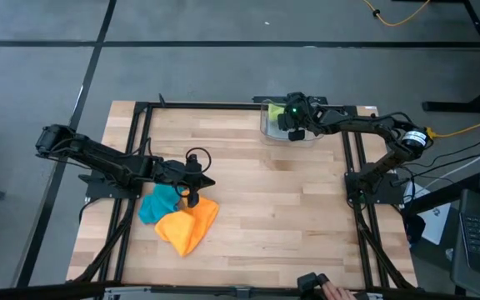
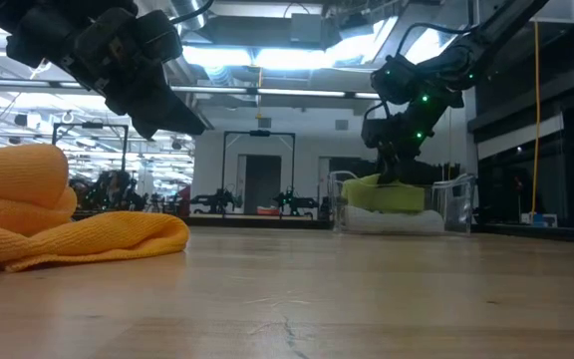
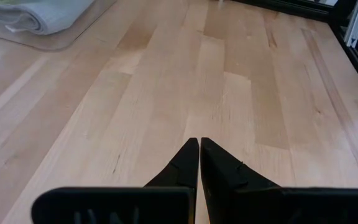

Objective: Fold microfiber towels
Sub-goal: Put the folded green microfiber into the transparent bin

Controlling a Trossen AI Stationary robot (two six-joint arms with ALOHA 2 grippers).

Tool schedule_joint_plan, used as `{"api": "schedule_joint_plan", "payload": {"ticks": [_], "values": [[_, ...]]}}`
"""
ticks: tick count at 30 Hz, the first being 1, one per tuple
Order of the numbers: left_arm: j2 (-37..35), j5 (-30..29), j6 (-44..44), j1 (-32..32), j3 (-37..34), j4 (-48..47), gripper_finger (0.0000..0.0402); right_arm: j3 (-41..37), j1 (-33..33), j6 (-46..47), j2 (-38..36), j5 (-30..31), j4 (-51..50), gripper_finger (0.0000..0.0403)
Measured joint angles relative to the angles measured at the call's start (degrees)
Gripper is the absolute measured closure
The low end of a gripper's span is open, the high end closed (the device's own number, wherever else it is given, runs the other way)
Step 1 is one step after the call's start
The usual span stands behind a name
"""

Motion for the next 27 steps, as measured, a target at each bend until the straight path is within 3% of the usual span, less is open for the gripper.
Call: {"api": "schedule_joint_plan", "payload": {"ticks": [15, 21, 27], "values": [[0.0, 0.0, 0.0, 0.0, 0.0, 0.0, 0.0392, 0.1, 0.7, 2.9, -0.1, -0.6, -2.7, 0.0295], [0.0, 0.0, 0.0, 0.0, 0.0, 0.0, 0.0392, 0.1, 1.0, 3.0, -0.1, -5.1, -7.5, 0.0295], [0.0, 0.0, 0.0, 0.0, 0.0, 0.0, 0.0392, 0.0, 2.7, 3.0, -0.2, -3.8, -7.5, 0.0295]]}}
